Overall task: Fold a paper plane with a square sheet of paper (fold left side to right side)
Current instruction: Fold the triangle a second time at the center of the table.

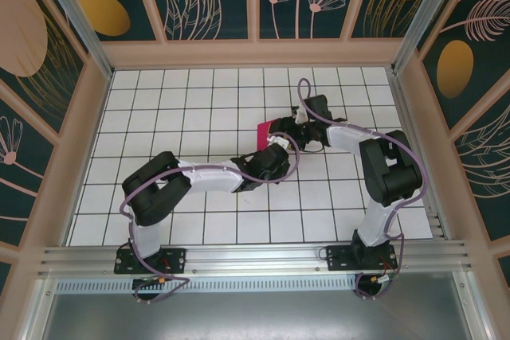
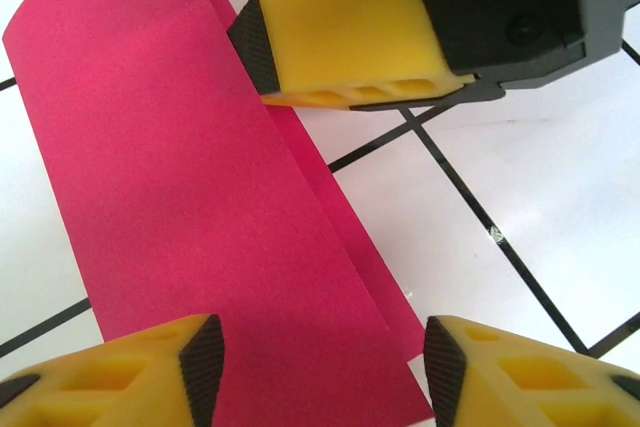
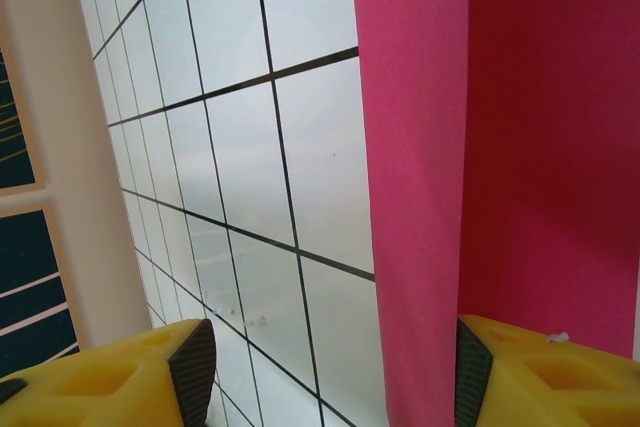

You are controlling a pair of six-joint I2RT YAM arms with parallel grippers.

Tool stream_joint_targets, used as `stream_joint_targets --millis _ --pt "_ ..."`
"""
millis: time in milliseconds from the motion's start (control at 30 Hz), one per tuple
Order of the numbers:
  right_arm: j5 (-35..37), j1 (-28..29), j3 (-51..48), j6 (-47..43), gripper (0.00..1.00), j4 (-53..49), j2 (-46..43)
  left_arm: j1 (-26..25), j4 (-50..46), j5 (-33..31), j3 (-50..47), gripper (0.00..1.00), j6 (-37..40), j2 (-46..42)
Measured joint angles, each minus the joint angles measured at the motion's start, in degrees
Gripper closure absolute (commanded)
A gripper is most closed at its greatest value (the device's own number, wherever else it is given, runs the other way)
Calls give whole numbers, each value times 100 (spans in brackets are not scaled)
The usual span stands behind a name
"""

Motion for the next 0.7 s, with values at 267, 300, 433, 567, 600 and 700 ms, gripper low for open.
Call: stream_joint_targets --millis 267,300,433,567,600,700 --pt "0 0 66 -2 36 -2 70 0 -87 -79 -39 71 105 -122" --pt "2 0 66 -2 36 -7 74 0 -90 -94 -39 74 120 -149" --pt "2 0 74 -20 36 -48 83 -2 -90 -173 -39 81 149 -208" --pt "2 0 94 -28 36 -116 85 -2 -111 -197 -37 91 155 -208" --pt "2 0 98 -31 36 -114 85 -2 -120 -195 -37 93 164 -208" --pt "2 0 118 -44 35 -133 96 0 -133 -195 -37 97 168 -208"
